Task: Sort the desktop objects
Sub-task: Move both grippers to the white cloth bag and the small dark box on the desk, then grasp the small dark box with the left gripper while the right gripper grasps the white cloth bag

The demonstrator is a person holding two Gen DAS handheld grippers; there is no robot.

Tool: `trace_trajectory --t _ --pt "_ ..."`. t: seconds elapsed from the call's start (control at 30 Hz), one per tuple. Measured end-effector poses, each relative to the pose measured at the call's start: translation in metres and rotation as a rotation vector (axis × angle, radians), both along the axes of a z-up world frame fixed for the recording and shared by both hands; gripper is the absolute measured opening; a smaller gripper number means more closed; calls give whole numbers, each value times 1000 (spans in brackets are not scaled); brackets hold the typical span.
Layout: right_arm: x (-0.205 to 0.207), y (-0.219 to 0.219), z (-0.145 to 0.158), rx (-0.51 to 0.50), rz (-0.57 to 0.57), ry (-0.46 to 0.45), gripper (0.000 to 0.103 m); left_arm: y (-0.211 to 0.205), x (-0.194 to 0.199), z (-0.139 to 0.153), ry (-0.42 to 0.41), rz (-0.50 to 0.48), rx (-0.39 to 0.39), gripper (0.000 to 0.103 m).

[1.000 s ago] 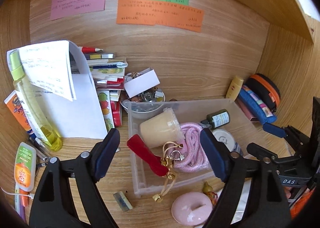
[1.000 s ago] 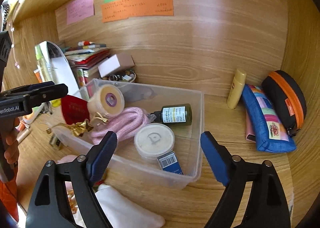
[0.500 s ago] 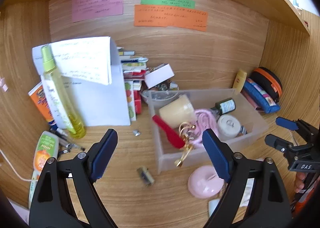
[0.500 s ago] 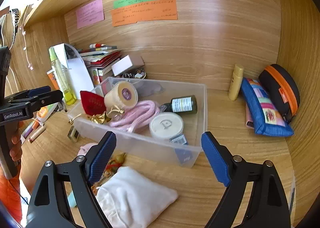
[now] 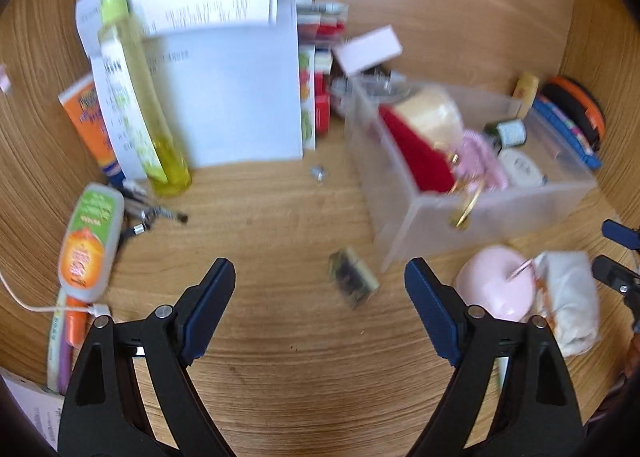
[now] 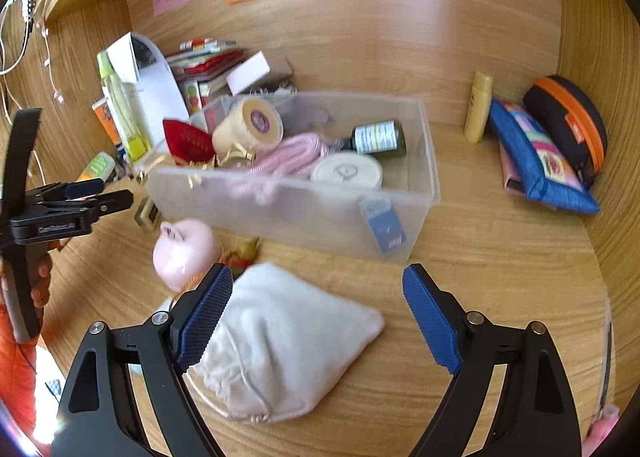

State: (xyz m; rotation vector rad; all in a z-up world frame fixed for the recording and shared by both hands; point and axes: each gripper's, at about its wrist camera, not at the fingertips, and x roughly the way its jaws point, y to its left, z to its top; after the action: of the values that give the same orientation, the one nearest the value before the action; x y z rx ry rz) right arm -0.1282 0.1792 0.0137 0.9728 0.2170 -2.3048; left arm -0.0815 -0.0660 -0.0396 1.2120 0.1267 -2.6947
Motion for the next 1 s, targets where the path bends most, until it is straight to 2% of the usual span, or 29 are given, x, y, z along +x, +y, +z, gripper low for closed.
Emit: trace_trajectory --t 0.13,0.43,0.57,0.63,0.83,1.0 --pt "4 1 -12 19 6 -45 85 -2 -7 -15 -36 -11 10 87" --pt "0 -8 -32 42 -5 -138 86 -1 -22 -24 -63 -41 -18 87" --pt "-3 -15 -37 54 4 -152 98 -1 -28 -30 -80 -62 -20 85" --pt "-2 -18 -39 74 9 -141 99 0 -29 -31 -85 -71 -25 84" --pt "-5 -14 -39 60 14 -156 97 8 -24 -29 -66 -113 -47 67" --pt "-1 -14 -38 63 34 -135 80 12 -19 -28 -58 -150 -37 51"
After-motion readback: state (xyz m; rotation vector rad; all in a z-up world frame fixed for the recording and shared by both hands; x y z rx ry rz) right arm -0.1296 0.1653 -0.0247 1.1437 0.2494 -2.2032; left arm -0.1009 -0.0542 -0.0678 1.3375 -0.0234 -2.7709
